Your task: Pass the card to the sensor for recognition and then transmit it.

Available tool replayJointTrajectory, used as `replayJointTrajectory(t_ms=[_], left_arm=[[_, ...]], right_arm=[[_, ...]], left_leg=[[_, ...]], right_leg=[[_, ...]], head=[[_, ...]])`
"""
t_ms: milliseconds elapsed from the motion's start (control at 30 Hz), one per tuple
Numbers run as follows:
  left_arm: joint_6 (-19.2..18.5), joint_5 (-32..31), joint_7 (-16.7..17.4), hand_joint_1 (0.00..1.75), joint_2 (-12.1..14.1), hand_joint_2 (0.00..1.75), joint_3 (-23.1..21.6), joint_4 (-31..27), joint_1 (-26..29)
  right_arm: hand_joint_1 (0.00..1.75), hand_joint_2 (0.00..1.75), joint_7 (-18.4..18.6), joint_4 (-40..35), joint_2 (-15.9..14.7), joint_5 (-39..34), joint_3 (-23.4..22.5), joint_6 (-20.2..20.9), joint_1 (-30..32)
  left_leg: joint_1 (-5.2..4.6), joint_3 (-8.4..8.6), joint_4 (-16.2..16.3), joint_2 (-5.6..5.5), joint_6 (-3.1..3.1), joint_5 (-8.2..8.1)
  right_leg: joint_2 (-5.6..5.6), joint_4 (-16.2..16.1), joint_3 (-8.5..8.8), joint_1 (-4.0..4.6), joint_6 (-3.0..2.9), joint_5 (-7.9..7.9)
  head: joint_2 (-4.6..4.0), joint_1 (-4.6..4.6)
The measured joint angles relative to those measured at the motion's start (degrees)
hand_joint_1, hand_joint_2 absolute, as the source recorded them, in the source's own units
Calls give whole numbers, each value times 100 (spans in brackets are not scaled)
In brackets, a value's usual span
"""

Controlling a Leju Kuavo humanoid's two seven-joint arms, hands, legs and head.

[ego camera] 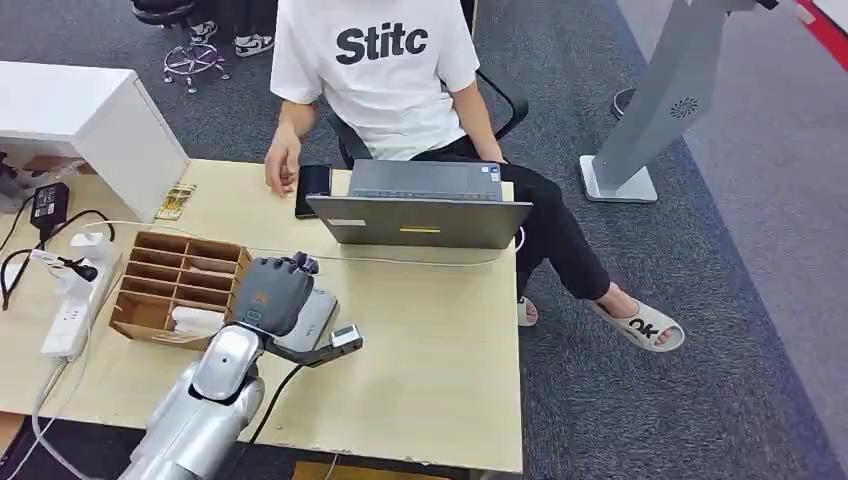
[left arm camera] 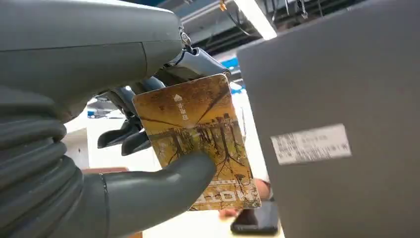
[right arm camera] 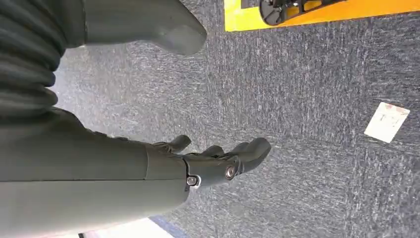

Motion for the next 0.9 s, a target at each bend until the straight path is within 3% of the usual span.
replayJointTrajectory(t_ms=[300,567,900], left_arm=[[-212,37,37,175,-179,175,-135,361,98],[-848,-66,514,175,-194,175,-146,761,48],[-1060,-186,811,175,-181,175,-146,1056,-120]], right_arm=[[0,175,-7,0,13,33,-13,77,0],[0,175,-18,2,13,68,-57,68,1],[0,175,-18,2,13,103,-129,70,3]], left_leg=[[0,-1,0,-1,0,0],[0,0,0,-1,0,0],[0,16,0,-3,-1,1]], right_leg=[[-2,0,-1,0,0,0],[-5,0,3,0,0,0],[-7,0,20,0,0,0]], head=[[0,0],[0,0],[0,0]])
